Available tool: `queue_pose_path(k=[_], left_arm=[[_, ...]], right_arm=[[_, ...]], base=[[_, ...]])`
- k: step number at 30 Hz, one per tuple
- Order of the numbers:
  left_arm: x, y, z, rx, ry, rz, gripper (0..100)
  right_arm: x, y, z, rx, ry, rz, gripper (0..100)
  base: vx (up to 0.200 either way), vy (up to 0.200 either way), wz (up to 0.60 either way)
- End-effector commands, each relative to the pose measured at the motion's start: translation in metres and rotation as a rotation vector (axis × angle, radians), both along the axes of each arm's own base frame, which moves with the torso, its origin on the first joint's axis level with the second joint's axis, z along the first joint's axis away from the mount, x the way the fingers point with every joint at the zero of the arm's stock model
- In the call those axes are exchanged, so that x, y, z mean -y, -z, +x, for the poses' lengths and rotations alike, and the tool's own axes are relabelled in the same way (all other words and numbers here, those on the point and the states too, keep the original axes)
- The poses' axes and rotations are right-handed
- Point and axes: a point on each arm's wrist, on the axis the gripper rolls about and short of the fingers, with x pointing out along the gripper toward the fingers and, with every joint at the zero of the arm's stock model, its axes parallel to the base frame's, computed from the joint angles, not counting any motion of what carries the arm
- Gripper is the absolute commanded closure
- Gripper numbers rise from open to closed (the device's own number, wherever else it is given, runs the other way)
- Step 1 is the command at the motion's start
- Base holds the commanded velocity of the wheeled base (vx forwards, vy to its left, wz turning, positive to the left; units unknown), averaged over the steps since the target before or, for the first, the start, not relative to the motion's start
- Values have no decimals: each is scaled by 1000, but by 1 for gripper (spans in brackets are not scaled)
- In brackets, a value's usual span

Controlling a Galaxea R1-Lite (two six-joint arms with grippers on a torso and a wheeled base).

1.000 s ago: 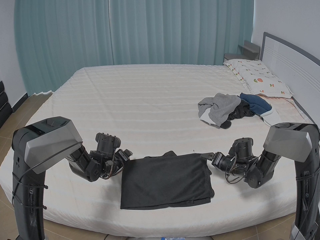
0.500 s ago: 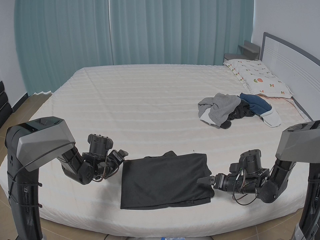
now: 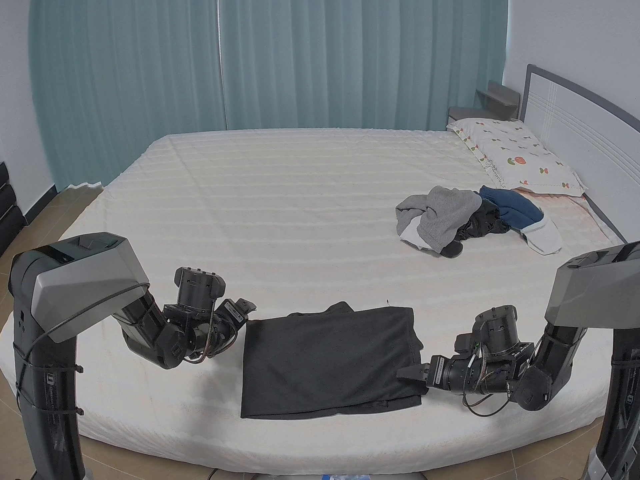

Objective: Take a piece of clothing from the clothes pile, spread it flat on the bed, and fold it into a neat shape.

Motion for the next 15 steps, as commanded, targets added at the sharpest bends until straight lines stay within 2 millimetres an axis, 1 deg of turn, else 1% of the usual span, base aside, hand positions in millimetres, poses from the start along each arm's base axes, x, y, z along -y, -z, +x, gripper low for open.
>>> queue_pose_path(k=[1,5,15], left_arm=[[0,0,2,3,-2,-1,0],[-1,0,2,1,-4,-3,0],[-1,1,2,0,-4,0,0]], right_arm=[[2,0,-7,-5,-40,-49,100],[5,-5,-11,-15,-58,-93,100],[8,-10,-13,-3,-57,-102,100]], base=[[0,0,0],[0,0,0],[0,0,0]])
